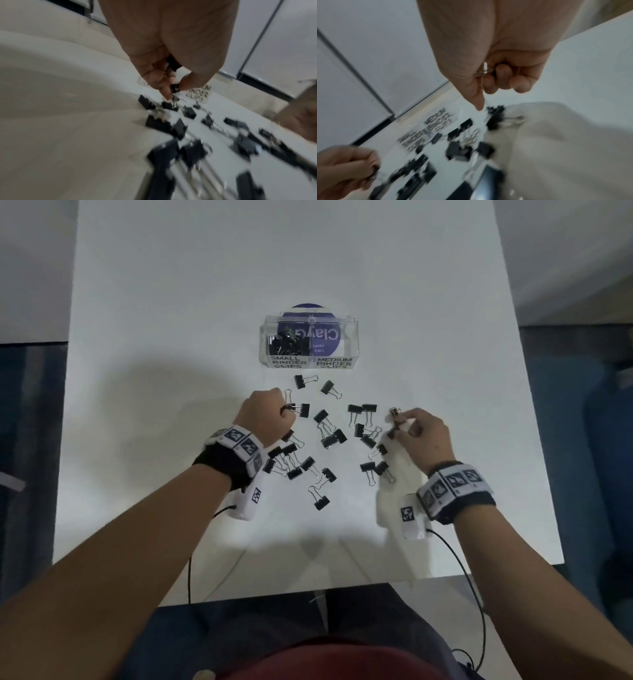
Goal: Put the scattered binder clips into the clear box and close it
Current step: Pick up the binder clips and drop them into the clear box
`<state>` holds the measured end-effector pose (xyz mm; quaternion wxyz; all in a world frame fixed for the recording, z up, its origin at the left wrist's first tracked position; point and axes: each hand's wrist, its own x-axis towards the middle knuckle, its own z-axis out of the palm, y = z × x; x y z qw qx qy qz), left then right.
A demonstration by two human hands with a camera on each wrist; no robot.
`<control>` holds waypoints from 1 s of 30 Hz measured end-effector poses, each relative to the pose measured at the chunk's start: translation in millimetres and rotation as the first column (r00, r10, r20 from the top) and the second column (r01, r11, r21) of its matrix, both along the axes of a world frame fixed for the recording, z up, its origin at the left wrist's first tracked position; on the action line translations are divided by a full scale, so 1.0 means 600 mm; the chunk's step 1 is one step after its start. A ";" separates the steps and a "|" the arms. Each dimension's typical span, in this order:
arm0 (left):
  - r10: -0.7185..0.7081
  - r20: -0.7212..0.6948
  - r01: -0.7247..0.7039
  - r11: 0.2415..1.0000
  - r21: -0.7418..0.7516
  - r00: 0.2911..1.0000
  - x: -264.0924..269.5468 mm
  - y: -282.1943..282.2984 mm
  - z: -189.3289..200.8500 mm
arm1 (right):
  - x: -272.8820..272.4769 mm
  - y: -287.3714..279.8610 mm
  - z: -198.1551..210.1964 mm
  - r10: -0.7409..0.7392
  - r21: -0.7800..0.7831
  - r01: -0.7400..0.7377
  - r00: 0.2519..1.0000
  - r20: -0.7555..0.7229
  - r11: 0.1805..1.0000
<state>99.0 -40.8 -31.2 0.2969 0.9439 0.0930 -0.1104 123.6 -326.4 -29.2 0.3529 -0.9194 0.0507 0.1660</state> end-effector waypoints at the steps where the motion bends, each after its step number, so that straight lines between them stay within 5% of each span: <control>1: 0.034 0.029 -0.033 0.998 -0.055 0.999 0.004 0.007 0.006 | -0.003 -0.021 0.001 -0.035 -0.017 0.035 0.999 -0.009 0.999; 5: 0.128 0.220 -0.099 0.985 -0.138 0.967 0.055 0.029 0.043 | -0.022 -0.076 0.011 -0.141 -0.058 0.138 0.989 -0.051 0.989; 8: 0.139 0.204 -0.129 0.990 -0.064 0.969 0.120 0.033 0.064 | -0.024 -0.066 0.024 -0.149 -0.058 0.143 0.984 -0.098 0.988; 14: 0.088 0.023 -0.089 0.995 0.041 0.996 0.168 0.016 0.064 | 0.055 0.097 0.066 0.099 0.031 -0.099 0.995 0.003 0.995; 22: 0.198 0.285 -0.172 0.978 -0.113 0.938 0.073 0.047 0.038 | 0.151 0.312 0.092 0.393 0.016 -0.398 0.911 0.126 0.917; 26: 0.097 0.215 -0.072 0.990 -0.124 0.972 0.024 0.018 0.013 | 0.160 0.261 0.093 0.391 0.006 -0.397 0.907 0.159 0.918; 30: -0.151 0.174 0.179 0.972 -0.156 0.973 -0.006 -0.060 -0.006 | 0.134 0.114 0.077 0.244 0.026 -0.249 0.963 0.117 0.968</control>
